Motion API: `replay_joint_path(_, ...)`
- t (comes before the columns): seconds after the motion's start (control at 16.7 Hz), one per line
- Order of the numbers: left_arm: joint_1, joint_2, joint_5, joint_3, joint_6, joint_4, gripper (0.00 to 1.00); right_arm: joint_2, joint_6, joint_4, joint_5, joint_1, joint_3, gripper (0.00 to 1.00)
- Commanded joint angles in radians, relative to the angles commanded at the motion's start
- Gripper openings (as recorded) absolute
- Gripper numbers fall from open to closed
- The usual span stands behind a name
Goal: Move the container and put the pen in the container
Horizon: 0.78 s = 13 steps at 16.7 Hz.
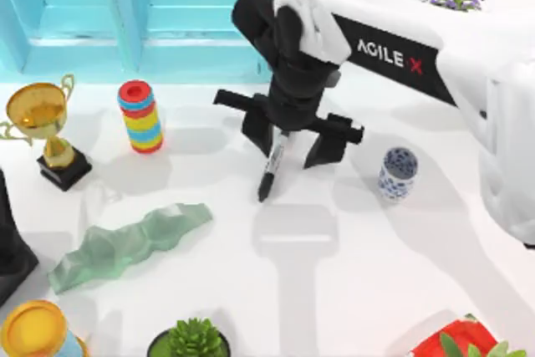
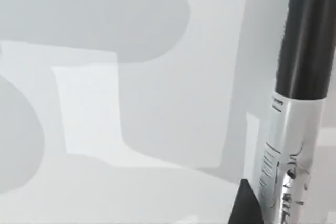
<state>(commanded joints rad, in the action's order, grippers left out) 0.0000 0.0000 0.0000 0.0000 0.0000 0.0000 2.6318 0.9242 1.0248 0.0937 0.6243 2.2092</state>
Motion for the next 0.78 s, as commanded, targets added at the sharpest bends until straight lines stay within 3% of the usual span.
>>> replay_joint_path(0.48, 0.0, 0.0, 0.0, 0.0, 0.0, 0.0, 1.0, 0.0, 0.0, 0.0, 0.0, 0.0, 0.0, 0.0)
replay_joint_path(0.54, 0.0, 0.0, 0.0, 0.0, 0.0, 0.0, 1.0, -0.08, -0.034, 0.055, -0.043, -0.011, -0.022, 0.0)
replay_joint_path(0.78, 0.0, 0.0, 0.0, 0.0, 0.0, 0.0, 1.0, -0.151, 0.002, 0.075, -0.046, 0.022, -0.088, 0.0)
